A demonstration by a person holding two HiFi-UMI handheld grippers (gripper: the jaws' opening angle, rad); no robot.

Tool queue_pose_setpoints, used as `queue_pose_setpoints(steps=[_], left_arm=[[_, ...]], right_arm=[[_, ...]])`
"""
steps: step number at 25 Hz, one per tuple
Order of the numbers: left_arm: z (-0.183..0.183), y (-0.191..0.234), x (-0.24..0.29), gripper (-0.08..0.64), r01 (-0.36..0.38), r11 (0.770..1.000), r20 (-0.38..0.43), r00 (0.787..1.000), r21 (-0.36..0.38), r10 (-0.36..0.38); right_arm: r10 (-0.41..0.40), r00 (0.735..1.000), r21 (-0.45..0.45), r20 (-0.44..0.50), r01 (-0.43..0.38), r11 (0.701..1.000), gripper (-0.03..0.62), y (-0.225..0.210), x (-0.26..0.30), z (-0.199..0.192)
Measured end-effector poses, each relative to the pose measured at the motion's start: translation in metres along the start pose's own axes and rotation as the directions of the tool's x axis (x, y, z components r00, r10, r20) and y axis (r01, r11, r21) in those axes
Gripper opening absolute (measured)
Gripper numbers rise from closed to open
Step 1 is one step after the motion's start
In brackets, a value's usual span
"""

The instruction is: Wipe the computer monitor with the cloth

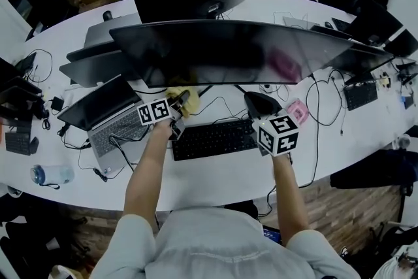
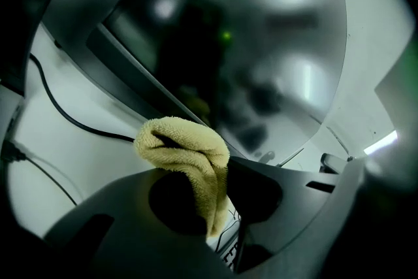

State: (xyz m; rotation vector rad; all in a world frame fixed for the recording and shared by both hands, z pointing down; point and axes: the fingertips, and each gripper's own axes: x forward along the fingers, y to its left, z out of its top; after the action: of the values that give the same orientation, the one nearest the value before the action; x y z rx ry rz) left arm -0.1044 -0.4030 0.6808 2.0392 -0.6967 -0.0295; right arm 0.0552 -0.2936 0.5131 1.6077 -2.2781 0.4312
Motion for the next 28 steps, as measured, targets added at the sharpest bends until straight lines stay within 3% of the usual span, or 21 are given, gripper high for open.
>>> queue_pose_setpoints(steps=[28], left_arm=[[-0.053, -0.069, 0.089, 0.083, 0.05, 0.999, -0.08, 0.996, -0.008, -0.051]], right_arm=[[-0.113, 0.994, 0.088, -0.004, 0.113, 0.99, 0.025, -0.093, -0.067, -0.037]])
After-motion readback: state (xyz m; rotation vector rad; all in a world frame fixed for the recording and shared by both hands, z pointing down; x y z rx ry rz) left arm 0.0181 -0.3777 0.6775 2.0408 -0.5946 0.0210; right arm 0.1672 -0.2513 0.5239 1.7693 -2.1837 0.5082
